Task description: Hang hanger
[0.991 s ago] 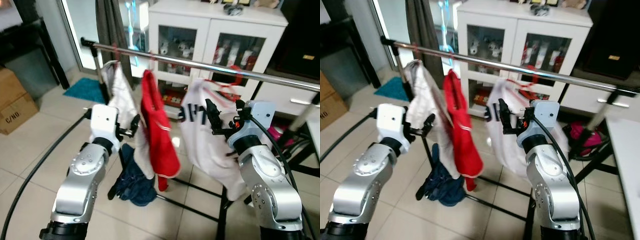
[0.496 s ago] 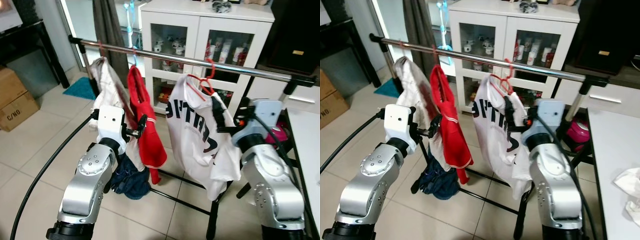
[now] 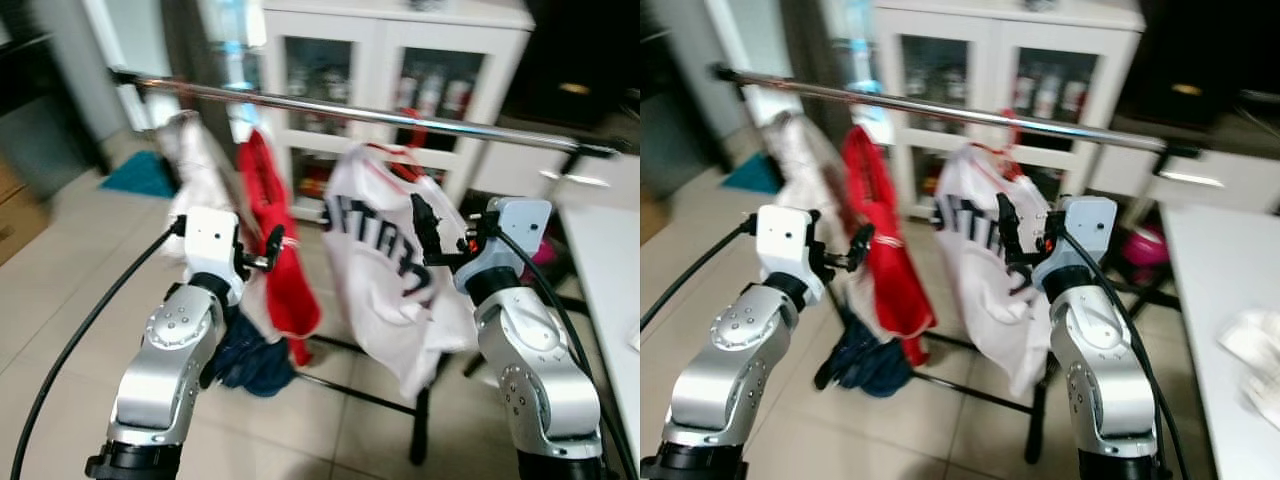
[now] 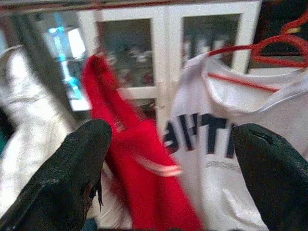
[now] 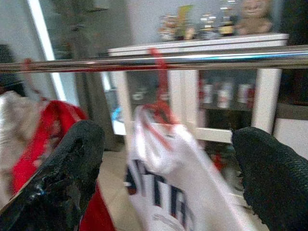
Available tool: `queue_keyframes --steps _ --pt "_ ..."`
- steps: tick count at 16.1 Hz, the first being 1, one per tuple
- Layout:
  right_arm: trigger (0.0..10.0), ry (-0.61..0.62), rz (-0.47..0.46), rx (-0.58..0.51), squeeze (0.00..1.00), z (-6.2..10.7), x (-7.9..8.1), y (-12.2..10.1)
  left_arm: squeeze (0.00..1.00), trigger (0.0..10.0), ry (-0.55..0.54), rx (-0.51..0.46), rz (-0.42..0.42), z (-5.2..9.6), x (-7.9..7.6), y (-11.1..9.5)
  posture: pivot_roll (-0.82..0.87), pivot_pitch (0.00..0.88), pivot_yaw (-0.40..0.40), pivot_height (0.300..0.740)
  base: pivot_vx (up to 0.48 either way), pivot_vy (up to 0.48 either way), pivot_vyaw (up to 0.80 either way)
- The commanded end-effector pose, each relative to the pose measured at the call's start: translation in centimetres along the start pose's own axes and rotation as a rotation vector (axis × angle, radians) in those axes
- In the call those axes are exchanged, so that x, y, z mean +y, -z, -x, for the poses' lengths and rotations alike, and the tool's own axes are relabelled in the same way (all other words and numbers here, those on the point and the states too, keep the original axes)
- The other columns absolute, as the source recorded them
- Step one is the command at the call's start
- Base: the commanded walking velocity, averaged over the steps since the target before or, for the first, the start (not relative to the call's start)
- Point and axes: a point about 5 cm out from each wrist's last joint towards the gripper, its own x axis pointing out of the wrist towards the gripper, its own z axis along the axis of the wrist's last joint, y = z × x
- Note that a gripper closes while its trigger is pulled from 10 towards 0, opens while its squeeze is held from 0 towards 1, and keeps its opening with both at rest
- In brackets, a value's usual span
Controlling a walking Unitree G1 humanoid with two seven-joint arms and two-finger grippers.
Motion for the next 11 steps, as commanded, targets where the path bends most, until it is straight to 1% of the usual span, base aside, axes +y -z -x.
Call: queue_keyframes --steps 1,2,3,5,11 --pt "10.0 0.02 0.008 0.003 1.0 0.07 -0.24 0.03 1.0 10.0 0.016 -0.035 -0.004 -0.1 -0.15 -0.8 -0.09 0.0 0.032 0.74 0.285 0.0 0.0" --pt "10.0 0.029 0.013 -0.001 0.37 0.09 -0.3 0.02 1.0 10.0 0.019 -0.035 -0.003 -0.08 -0.18 -0.79 -0.09 0.0 0.035 0.74 0.289 0.0 0.0" --pt "10.0 0.044 0.03 -0.003 0.0 0.1 -0.48 0.01 1.0 10.0 0.023 -0.034 -0.002 -0.08 -0.22 -0.77 -0.09 0.0 0.035 0.74 0.289 0.0 0.0" --pt "10.0 0.055 0.039 -0.002 0.0 0.22 -0.67 0.03 1.0 10.0 0.029 -0.032 -0.001 -0.02 -0.36 -0.7 -0.09 0.0 0.039 0.74 0.289 0.0 0.0" --pt "10.0 0.038 -0.006 -0.006 0.0 0.11 -0.34 -0.02 1.0 10.0 0.04 -0.038 -0.003 -0.24 -0.44 -0.86 -0.09 0.0 0.047 0.74 0.294 0.0 0.0"
